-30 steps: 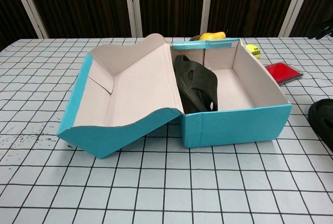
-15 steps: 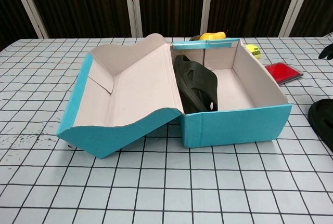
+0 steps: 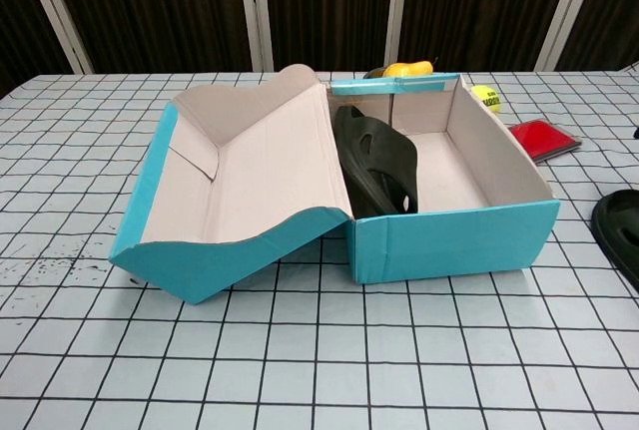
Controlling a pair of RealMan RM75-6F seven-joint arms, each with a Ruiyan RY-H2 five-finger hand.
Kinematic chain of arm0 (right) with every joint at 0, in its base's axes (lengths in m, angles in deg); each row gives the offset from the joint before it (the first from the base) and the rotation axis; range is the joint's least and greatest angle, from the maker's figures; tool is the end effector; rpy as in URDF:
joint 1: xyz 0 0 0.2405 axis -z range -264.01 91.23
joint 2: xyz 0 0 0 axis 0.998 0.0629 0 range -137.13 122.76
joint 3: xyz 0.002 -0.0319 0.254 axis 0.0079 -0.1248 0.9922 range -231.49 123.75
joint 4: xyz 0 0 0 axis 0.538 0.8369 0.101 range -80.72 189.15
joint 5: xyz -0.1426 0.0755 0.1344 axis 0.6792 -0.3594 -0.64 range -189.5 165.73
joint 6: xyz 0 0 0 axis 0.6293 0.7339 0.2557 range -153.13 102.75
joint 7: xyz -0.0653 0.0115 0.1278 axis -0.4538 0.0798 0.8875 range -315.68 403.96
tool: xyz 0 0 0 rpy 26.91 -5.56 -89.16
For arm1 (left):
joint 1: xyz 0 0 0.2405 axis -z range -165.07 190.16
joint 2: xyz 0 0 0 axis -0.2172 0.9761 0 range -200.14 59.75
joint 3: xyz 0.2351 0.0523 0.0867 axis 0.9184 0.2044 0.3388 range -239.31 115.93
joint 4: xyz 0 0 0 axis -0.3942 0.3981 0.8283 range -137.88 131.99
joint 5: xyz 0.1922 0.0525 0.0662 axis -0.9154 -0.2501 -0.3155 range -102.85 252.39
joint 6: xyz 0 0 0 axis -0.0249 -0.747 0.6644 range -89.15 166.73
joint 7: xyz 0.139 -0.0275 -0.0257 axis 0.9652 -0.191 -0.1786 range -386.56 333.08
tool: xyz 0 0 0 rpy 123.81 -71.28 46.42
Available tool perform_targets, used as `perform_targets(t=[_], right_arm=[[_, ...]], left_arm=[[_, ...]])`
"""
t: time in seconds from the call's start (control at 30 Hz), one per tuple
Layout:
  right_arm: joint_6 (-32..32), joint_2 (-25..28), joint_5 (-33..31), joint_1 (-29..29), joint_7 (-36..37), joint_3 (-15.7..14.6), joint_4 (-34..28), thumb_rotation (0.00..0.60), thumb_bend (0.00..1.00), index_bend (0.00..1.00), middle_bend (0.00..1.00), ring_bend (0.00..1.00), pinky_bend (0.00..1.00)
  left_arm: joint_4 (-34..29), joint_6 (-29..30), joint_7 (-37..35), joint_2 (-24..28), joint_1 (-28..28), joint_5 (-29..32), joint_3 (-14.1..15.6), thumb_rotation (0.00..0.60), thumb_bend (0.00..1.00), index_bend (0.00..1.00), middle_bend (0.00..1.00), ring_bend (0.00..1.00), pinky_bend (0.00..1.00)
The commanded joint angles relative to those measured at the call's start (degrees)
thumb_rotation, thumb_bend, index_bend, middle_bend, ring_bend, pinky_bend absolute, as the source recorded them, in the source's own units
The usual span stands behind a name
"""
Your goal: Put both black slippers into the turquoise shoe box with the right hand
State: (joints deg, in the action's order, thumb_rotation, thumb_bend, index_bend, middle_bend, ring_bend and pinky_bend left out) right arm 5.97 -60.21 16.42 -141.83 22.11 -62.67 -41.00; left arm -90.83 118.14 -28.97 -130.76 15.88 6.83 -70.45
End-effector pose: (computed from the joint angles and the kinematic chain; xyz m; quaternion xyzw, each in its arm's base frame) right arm -0.2615 -0.3500 0.1445 0.7076 -0.5040 0.0686 0.4905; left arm -0.3706 0.1872 0.2123 -0.4858 -0.4300 -0.3166 0.6920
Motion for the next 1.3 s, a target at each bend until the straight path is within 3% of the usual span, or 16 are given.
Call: perform_targets(t=[0.03,1.3], right_arm=[[0.51,-0.59,0.71,0.67,0.90,-0.14,0.39,0.600,0.16,0.03,0.08,0.00,0.00],[-0.09,-6.06,0.50,0.61,3.35,-3.71,4.87,0.600,0.16,0.06,0.12,0.00,0.00]], left_arm=[[0.03,-0.03,0.01,-0.03,0.00,0.01,0.00,0.600,0.38,0.05,0.00,0.00,0.07],[0.21,-0.89,1.14,-0.48,0.49,0.28,0.06,0.600,0.38,0.05,0.00,0.00,0.07]])
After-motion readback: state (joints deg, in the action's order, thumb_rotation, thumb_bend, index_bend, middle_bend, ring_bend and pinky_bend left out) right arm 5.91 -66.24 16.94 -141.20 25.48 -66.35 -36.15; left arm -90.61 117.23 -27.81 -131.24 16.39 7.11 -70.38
